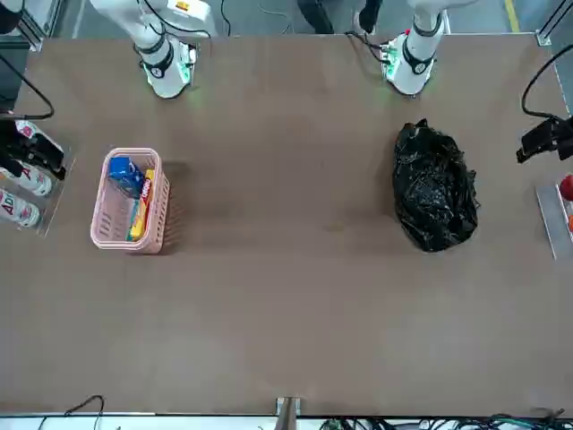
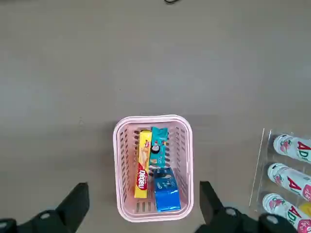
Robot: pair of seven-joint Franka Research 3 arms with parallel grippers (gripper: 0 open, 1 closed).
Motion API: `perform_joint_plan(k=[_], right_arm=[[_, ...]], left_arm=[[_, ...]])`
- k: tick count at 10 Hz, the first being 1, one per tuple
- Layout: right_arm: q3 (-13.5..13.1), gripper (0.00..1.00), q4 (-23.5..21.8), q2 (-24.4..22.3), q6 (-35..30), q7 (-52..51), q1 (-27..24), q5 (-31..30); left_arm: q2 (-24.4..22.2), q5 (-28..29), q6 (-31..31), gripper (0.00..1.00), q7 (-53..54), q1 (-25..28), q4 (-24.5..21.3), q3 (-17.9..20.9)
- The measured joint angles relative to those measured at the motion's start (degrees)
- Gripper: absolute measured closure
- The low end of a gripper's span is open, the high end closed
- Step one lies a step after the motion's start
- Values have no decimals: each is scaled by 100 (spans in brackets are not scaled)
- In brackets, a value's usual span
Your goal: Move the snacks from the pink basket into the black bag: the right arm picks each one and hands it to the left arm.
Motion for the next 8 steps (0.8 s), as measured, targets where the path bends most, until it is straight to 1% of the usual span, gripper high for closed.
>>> perform_joint_plan(k=[5,6,7,8], right_arm=[[1,0,-50,7,-50,-34,0,4],[3,0,-194,13,-37,-81,0,5],[3,0,-447,20,166,-197,0,6],[-4,0,-798,18,596,-384,-4,6]], left_arm=[[-12,0,22,0,33,-2,15,0],[-12,0,22,0,46,-8,16,-7],[-13,0,24,0,83,-15,20,-18],[-15,0,28,0,118,-21,31,-24]])
